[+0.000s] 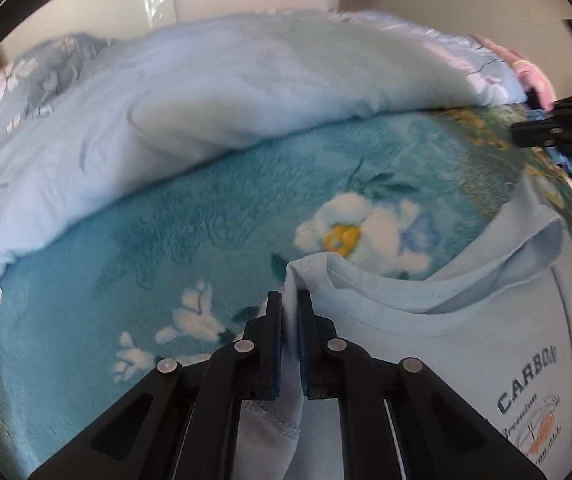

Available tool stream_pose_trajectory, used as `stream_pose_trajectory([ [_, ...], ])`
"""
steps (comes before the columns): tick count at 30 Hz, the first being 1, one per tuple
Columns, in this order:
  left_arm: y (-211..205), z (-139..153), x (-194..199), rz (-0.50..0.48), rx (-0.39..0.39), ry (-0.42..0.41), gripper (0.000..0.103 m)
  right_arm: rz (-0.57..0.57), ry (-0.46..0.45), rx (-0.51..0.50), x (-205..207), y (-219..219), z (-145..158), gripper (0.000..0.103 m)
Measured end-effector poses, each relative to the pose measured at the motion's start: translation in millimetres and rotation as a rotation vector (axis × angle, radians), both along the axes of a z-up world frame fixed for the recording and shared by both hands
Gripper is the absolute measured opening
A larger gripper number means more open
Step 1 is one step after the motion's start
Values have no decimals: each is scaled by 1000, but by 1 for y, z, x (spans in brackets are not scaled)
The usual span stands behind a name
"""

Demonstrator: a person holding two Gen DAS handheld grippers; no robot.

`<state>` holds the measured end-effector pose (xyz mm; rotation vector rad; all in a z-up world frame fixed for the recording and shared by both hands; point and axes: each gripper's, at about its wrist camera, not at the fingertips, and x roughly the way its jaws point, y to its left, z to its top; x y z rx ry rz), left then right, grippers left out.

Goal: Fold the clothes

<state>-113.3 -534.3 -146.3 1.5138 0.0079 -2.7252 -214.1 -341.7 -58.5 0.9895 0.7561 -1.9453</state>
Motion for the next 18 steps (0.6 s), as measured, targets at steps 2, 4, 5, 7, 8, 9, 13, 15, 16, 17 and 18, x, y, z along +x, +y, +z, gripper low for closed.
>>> stream_pose_trajectory([
  [2,1,2,2,11,4,6,9,32,-19,8,6,3,2,3],
  [4,1,7,6,25,16,7,9,88,-22,34,17,4,1,3],
  [5,0,10,8,31,20,5,9,117,-25,50,23,4,0,3],
  [7,0,20,17,44,15,18,12,165,-19,87,33,3,-4,7],
  [8,0,26,23,55,8,30,14,180,-16,106,36,2,-7,14],
  [9,1,31,30,64,9,47,17,186,-16,119,38,2,-10,24],
  [13,3,48,65,90,48,112,35,216,2,127,45,3,-18,50],
  [15,3,50,82,109,69,132,36,230,29,143,46,1,-23,54],
  [16,2,50,92,121,89,143,37,232,43,155,46,-2,-26,55],
  [17,1,50,101,134,114,154,37,234,49,163,44,-4,-28,55],
  [18,-2,49,112,149,142,163,37,236,48,166,42,-6,-30,55],
])
